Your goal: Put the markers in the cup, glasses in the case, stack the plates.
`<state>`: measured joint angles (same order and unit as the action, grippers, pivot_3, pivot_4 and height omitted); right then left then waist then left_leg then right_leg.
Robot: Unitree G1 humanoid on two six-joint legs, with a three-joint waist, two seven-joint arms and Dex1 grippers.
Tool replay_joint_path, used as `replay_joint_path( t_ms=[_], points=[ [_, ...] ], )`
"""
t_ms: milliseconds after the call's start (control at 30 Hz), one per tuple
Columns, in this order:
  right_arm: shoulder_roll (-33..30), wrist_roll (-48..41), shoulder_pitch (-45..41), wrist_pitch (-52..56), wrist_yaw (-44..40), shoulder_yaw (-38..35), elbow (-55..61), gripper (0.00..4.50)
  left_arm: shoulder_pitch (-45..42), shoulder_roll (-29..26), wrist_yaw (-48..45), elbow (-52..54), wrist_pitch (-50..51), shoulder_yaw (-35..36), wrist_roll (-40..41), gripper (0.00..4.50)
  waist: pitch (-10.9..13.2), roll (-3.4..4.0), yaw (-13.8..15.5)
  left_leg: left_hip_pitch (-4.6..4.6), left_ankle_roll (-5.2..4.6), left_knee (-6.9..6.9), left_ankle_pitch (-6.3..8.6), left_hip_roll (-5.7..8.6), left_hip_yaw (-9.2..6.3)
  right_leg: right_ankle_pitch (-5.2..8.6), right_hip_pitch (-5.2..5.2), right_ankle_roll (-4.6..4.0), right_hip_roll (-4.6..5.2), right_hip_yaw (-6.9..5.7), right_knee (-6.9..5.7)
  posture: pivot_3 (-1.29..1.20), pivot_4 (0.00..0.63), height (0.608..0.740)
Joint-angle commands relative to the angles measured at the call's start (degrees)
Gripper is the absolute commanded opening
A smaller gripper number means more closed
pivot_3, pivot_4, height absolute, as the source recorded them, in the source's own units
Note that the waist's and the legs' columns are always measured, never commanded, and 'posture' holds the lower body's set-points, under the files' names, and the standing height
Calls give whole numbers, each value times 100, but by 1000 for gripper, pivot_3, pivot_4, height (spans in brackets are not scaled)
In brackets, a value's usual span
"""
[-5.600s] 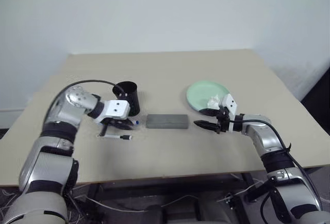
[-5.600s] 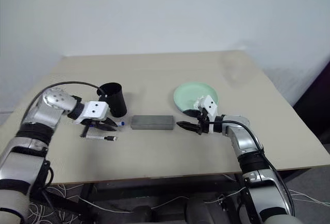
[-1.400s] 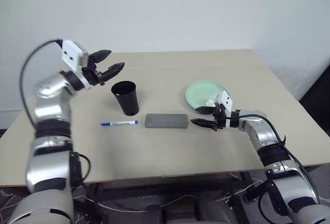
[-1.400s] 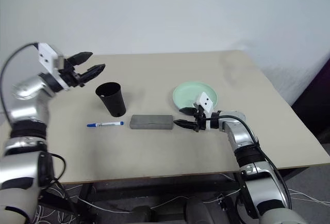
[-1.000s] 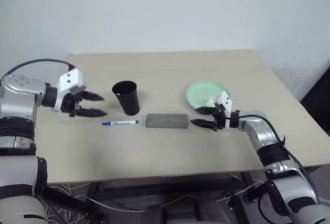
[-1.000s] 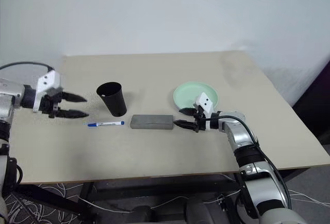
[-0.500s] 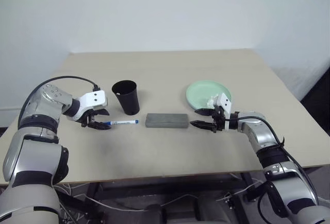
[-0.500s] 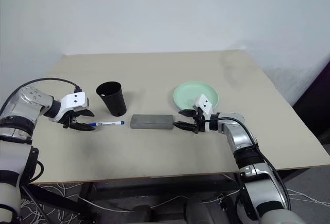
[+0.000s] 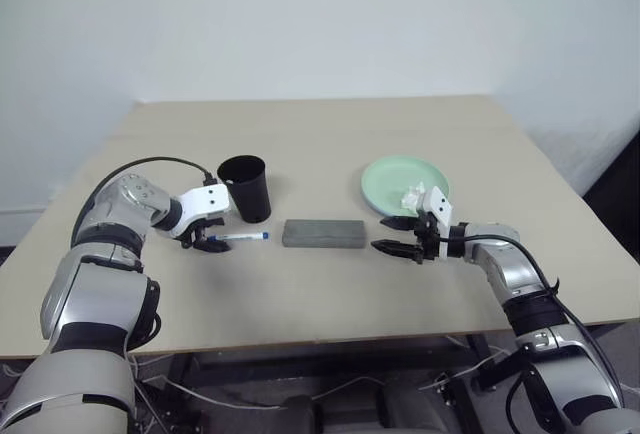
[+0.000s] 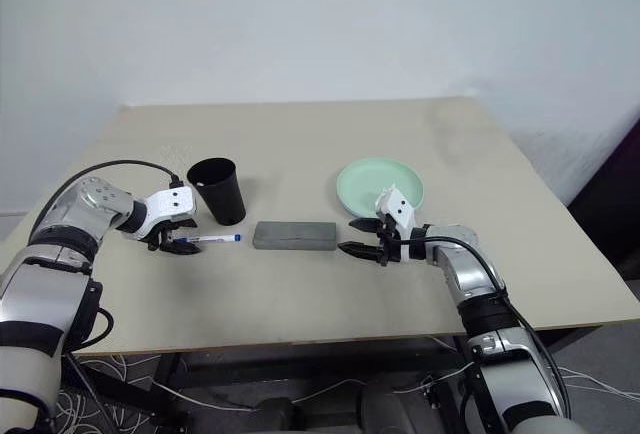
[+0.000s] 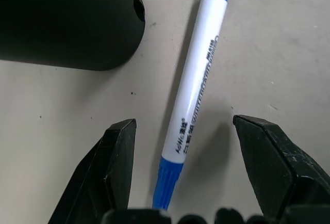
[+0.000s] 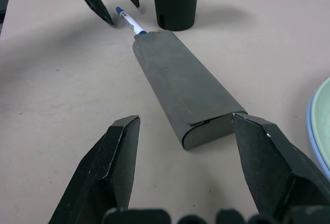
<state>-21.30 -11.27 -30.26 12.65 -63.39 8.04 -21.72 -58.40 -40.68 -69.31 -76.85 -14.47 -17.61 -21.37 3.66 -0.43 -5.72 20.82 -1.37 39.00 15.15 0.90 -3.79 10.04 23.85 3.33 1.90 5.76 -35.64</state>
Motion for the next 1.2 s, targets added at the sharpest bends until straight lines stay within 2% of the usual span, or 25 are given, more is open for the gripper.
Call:
replay_joint_path(
  t_ms=[33, 200, 533, 633, 867, 900, 1200],
  points=[
    [-34, -116, 6, 36, 85, -102, 309, 3094, -207, 30, -164, -31, 277, 92, 23, 3153, 0, -1, 0, 0, 0, 0, 0, 0, 0, 0, 1, 0, 0, 0, 0, 0, 0, 737],
    [-85, -138, 85, 117, 152, -145, 452, 3094, -231, 37, -1038, -57, 732, 145, 76, 3153, -1, -3, -2, 0, 0, 0, 0, 0, 1, 0, 0, 0, 0, 0, 0, 0, 0, 737],
    [-94, -160, 110, 146, 220, -126, 482, 3094, -276, -31, -1781, 28, 863, 251, 121, 3153, 0, -4, -2, -2, 0, 1, 0, 0, 1, 0, -1, 0, 0, 1, 0, 0, 0, 737],
    [-67, -157, 73, 125, 219, -111, 436, 3094, -224, -79, -1777, 52, 766, 230, 52, 2581, 0, -5, -2, -2, 0, 1, 0, 0, 1, 0, -1, 0, 0, 1, 0, 0, 0, 737],
    [-3, -137, -35, 73, 206, -86, 302, 3094, -110, -124, -1696, 71, 669, 250, 37, 144, 0, -5, -1, -4, 0, 0, 0, 0, 0, 0, -3, 0, 1, 0, 0, 0, 0, 737],
    [5, -134, -49, 63, 203, -84, 281, 3094, -90, -131, -1721, 84, 645, 259, 45, 12, 0, -5, -2, -9, 0, -1, 0, 0, 1, 0, -8, 0, 1, 1, 0, 0, 0, 737],
    [23, -137, -70, 12, 179, -77, 219, 3094, -43, -177, -2248, 286, 179, 475, 384, 12, 1, -11, -1, -8, 0, 2, 0, -1, -1, 0, -8, 0, 1, 0, -1, 0, 0, 737]
  ],
)
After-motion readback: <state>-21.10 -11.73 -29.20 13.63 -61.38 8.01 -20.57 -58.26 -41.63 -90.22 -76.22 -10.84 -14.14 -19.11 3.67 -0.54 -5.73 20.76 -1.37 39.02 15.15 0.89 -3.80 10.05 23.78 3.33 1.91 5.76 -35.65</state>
